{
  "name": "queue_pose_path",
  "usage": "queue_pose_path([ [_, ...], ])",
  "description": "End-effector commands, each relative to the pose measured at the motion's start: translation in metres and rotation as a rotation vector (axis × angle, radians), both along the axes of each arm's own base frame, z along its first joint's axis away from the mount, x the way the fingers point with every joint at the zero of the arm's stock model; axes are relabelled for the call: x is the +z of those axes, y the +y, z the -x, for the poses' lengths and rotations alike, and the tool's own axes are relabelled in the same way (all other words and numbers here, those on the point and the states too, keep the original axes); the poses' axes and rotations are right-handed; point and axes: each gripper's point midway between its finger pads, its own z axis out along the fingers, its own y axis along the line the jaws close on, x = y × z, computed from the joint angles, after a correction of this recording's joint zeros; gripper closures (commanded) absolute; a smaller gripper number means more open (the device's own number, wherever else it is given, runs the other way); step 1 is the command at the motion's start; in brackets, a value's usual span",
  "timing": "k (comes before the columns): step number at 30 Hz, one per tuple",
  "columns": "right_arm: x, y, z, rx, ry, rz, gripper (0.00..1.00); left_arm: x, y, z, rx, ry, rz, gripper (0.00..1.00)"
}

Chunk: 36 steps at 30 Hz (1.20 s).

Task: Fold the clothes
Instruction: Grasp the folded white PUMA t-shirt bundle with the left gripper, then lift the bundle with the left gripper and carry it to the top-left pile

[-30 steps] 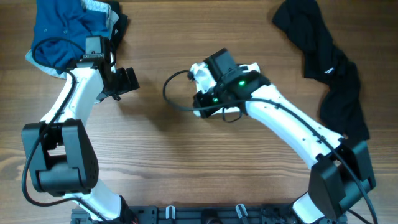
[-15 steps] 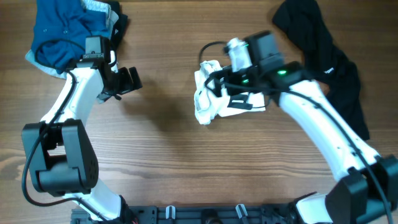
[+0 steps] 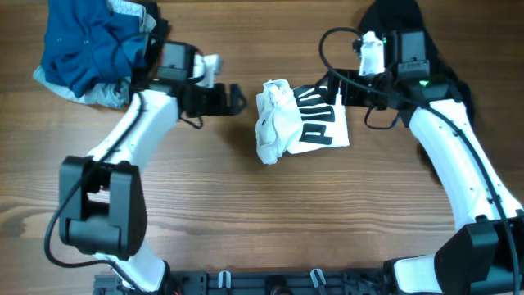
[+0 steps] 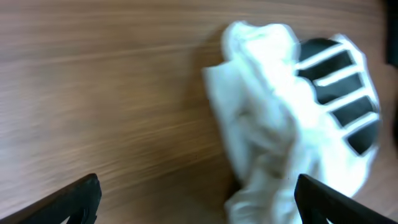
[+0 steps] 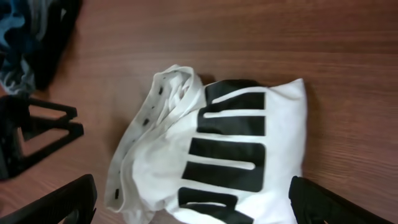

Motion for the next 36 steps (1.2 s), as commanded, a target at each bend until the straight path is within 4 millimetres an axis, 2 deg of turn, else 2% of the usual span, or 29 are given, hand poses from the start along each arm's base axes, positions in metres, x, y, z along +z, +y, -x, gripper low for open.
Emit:
queue_pose_path([
  [1, 0.007, -0.022, -0.008, -0.065, -0.018, -0.012, 0.0, 0.004, -0.029, 0.0, -0.077, -0.039, 0.032, 0.0],
  [8, 0.007, -0.065, -0.015, -0.182, -0.008, -0.02, 0.0, -0.01, -0.057, 0.007, -0.141, -0.03, 0.031, 0.0],
  [14, 0.002, -0.074, -0.008, -0.203, 0.029, -0.017, 0.0, -0.012, -0.083, 0.015, -0.2, -0.053, 0.03, 0.0],
  [17, 0.007, -0.073, -0.004, -0.202, 0.023, -0.017, 0.0, -0.012, -0.094, 0.019, -0.223, -0.072, 0.01, 0.0],
  [20, 0.026, -0.074, 0.001, -0.205, -0.025, -0.014, 0.0, -0.015, -0.1, 0.023, -0.234, -0.08, -0.023, 0.0],
  [25, 0.077, -0.085, 0.024, -0.253, -0.155, 0.041, 0.0, -0.017, -0.108, 0.028, -0.249, -0.092, -0.054, 0.0],
  [30, 0.127, -0.098, 0.071, -0.319, -0.279, 0.106, 0.01, -0.017, -0.108, 0.028, -0.248, -0.094, -0.057, 0.0],
  [36, 0.157, -0.097, 0.114, -0.332, -0.366, 0.106, 0.0, -0.016, -0.109, 0.026, -0.247, -0.104, -0.056, 0.0],
])
